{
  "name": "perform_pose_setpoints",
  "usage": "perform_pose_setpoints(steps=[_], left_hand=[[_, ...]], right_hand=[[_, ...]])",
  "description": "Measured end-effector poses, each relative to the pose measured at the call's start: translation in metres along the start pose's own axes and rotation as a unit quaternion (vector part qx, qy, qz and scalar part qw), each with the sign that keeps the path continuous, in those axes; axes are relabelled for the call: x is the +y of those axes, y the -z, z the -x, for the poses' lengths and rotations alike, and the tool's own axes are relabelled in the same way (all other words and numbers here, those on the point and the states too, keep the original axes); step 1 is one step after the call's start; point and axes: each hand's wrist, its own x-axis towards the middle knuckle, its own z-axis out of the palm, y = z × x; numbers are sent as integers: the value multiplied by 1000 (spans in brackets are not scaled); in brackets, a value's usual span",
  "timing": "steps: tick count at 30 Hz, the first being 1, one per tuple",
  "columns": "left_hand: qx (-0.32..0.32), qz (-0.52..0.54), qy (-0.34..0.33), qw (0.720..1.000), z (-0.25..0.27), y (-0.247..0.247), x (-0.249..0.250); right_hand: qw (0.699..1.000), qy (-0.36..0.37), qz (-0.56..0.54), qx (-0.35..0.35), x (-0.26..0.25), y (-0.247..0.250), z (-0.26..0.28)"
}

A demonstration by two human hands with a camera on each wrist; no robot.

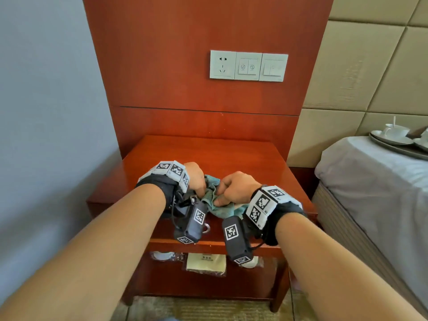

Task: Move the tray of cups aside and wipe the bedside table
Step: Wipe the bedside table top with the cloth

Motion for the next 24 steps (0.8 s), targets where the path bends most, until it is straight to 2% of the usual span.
perform_pose_setpoints(steps=[3, 6, 12, 19, 24], left_hand=[[-13, 23, 7, 1000, 19, 12, -57], [13, 45, 56, 997, 36, 20, -110], [74, 75, 135, 985, 55, 24, -181], [111, 119, 180, 970, 22, 30, -214], [129, 84, 188, 970, -23, 38, -206]], right_hand=[[999, 44, -2, -24, -48, -35, -16], [996, 86, 8, -39, -95, -67, -31], [988, 139, 25, -60, -163, -113, -53], [989, 140, -11, -54, -183, -121, -91], [991, 125, -25, -44, -176, -106, -121]])
